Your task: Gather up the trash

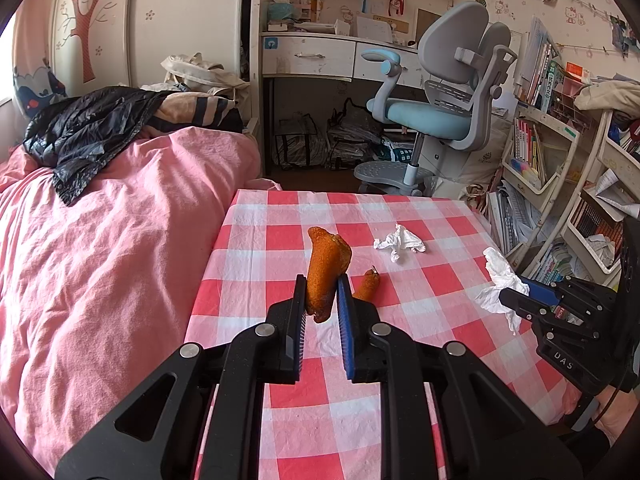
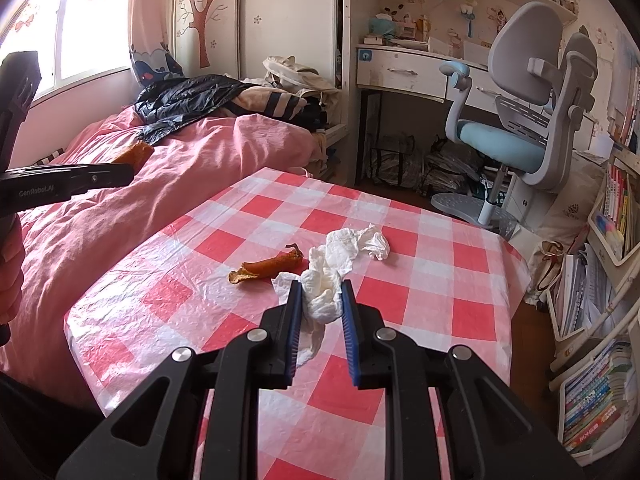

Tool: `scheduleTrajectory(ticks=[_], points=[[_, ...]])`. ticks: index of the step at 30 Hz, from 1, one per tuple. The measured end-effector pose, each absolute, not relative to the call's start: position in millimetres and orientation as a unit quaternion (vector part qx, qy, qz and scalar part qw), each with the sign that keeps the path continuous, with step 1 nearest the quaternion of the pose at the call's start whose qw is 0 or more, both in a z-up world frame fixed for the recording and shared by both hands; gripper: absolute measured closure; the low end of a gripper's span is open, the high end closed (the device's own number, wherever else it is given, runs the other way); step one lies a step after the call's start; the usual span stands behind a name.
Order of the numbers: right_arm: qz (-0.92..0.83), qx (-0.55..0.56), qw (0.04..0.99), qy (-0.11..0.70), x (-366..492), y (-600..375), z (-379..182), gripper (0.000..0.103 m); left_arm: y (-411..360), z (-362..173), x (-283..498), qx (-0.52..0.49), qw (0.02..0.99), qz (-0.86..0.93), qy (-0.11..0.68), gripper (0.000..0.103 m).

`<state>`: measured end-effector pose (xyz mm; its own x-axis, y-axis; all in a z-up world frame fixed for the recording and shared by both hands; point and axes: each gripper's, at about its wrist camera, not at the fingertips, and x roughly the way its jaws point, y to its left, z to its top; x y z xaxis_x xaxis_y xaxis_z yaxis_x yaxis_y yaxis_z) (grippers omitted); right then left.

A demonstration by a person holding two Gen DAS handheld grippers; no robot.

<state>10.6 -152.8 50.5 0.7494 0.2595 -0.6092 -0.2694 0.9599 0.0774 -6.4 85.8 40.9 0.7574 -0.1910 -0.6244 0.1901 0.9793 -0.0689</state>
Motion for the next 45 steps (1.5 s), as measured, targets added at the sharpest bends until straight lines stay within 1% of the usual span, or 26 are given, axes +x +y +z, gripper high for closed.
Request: scheduleTrajectory(ticks=[45], points=[[0.142, -0.009, 0.936, 0.322, 10.9, -148.4, 51.4, 0.082, 83.0, 41.2, -7.4, 0.002, 0.938, -0.102, 0.333, 0.089]])
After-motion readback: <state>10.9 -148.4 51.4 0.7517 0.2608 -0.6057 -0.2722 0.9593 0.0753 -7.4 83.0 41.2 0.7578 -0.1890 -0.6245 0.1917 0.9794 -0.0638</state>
